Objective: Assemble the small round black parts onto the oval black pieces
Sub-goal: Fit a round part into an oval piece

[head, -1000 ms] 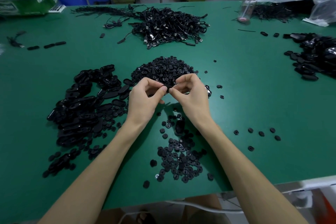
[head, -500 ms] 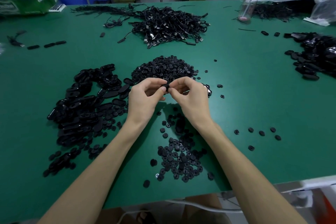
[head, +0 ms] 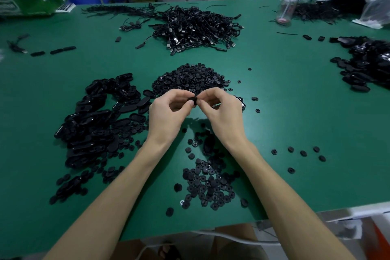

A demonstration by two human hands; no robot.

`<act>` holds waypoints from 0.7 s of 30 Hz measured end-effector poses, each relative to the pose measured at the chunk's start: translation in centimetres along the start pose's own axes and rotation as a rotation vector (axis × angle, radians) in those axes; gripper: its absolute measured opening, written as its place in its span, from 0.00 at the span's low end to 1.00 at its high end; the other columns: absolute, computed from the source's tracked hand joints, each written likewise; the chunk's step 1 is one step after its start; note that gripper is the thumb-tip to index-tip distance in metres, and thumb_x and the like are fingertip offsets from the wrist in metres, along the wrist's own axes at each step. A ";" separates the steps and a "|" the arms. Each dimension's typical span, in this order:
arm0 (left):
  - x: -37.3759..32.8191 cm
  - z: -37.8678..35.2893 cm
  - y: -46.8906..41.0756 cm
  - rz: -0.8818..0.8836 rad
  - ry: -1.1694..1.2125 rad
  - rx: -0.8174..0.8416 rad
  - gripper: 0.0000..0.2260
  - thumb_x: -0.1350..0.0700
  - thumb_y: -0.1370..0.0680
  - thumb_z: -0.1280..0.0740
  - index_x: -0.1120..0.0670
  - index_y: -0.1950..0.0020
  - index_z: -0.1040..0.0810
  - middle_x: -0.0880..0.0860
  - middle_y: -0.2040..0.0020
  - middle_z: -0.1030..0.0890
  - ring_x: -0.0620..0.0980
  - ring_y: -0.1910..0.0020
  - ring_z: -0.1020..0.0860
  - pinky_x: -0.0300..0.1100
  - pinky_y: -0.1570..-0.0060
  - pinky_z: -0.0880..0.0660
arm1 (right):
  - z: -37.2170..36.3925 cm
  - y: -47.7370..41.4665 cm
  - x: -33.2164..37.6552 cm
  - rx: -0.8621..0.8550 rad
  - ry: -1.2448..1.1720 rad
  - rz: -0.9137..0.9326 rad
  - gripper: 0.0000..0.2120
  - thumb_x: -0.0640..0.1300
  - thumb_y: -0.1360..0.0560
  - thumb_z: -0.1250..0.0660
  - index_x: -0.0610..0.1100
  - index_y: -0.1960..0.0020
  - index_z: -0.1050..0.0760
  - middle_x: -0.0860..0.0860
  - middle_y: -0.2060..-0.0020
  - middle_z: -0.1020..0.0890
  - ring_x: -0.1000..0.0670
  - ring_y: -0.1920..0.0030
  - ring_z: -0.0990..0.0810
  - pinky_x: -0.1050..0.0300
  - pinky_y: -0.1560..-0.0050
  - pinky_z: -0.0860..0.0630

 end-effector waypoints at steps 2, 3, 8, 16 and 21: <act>-0.4 0.0 0.2 -0.026 -0.049 -0.013 0.07 0.63 0.22 0.26 0.55 0.45 0.15 0.46 0.53 0.14 0.41 0.53 0.15 0.37 0.47 0.19 | -0.5 0.0 -0.1 0.037 -0.002 -0.008 0.05 0.37 0.23 0.28 0.45 0.52 0.17 0.56 0.60 0.16 0.57 0.58 0.20 0.68 0.56 0.25; -0.5 0.1 0.3 -0.036 -0.066 -0.018 0.07 0.63 0.22 0.26 0.55 0.45 0.15 0.45 0.53 0.14 0.40 0.53 0.16 0.35 0.48 0.20 | -0.6 0.0 -0.1 0.049 -0.002 -0.009 0.05 0.36 0.23 0.28 0.45 0.52 0.18 0.57 0.60 0.16 0.59 0.59 0.20 0.69 0.56 0.25; -0.8 0.1 0.4 -0.056 -0.125 -0.030 0.06 0.61 0.22 0.26 0.55 0.46 0.15 0.43 0.54 0.14 0.37 0.54 0.16 0.29 0.51 0.22 | -0.4 0.2 -0.2 0.028 -0.022 -0.003 0.07 0.35 0.24 0.28 0.45 0.50 0.22 0.57 0.60 0.18 0.58 0.57 0.21 0.68 0.56 0.25; 0.4 0.1 0.2 0.053 0.050 -0.004 0.07 0.63 0.24 0.24 0.53 0.49 0.15 0.49 0.54 0.13 0.45 0.52 0.14 0.42 0.46 0.17 | 0.1 0.2 -0.2 -0.019 -0.045 -0.005 0.06 0.37 0.24 0.27 0.46 0.52 0.22 0.58 0.60 0.18 0.59 0.59 0.22 0.69 0.57 0.27; 0.5 -0.1 0.3 0.038 0.015 -0.009 0.07 0.62 0.24 0.24 0.51 0.48 0.15 0.46 0.55 0.13 0.43 0.53 0.14 0.42 0.47 0.17 | 0.0 0.2 -0.3 -0.027 0.004 0.002 0.05 0.38 0.24 0.27 0.46 0.52 0.22 0.57 0.60 0.18 0.55 0.58 0.22 0.62 0.58 0.24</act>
Point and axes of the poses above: each hand's wrist, its own y-axis away from the middle knuckle, its own z-axis out of the back of the hand, x = y × z, the point moved 10 cm from there along -y, towards the middle knuckle
